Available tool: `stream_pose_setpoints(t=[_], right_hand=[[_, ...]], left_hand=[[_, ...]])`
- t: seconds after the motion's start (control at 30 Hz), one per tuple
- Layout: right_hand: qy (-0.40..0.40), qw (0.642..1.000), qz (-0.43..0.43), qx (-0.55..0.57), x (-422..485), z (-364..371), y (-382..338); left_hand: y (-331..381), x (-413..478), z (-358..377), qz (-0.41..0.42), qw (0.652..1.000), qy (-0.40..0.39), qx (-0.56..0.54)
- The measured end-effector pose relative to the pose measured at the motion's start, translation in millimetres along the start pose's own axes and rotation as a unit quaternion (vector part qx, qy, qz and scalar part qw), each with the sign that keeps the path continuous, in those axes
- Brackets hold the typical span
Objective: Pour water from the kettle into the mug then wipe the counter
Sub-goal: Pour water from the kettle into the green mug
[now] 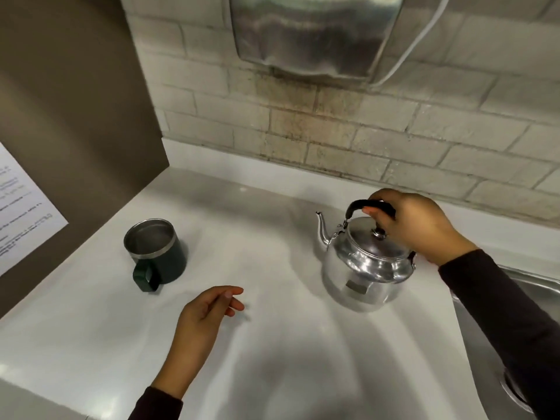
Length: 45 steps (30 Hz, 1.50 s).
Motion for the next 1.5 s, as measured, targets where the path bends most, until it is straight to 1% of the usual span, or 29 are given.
stream_pose_setpoints(t=[0.2,0.33,0.5,0.67,0.8,1.03,1.5], right_hand=[[-0.007,0.994,-0.07,0.079,-18.4,-8.4,-106.8],[-0.055,0.988,-0.088,0.111,-14.3,10.2,-162.1],[-0.09,0.983,-0.118,0.104,-4.1,35.0,-217.3],[-0.124,0.981,-0.137,0.061,11.7,59.6,-258.1],[-0.148,0.979,-0.139,0.023,26.1,74.3,-281.8],[-0.162,0.975,-0.149,-0.014,51.1,83.4,-313.9],[-0.202,0.957,-0.187,-0.087,68.7,89.5,-349.4]], left_hand=[[3.9,8.7,-44.1,0.02,1.0,-0.001,-0.014],[6.0,15.8,-70.8,0.029,0.999,0.005,-0.034],[-1.4,24.2,-101.2,0.028,0.998,-0.004,-0.054],[-17.4,28.4,-124.7,0.015,0.998,-0.025,-0.058],[-26.6,33.1,-138.1,0.003,0.997,-0.033,-0.066],[-31.8,38.2,-152.2,0.004,0.996,-0.042,-0.074],[-28.5,46.3,-156.0,0.005,0.994,-0.046,-0.104]])
Point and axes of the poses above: each hand's wrist, its own x-axis towards the middle knuckle, its own z-axis out of the palm, y = z × x, the point moved 9 cm from there along x, towards the middle knuckle, and after that the axes turned 5 degrees about x, right-handed, at the moved point
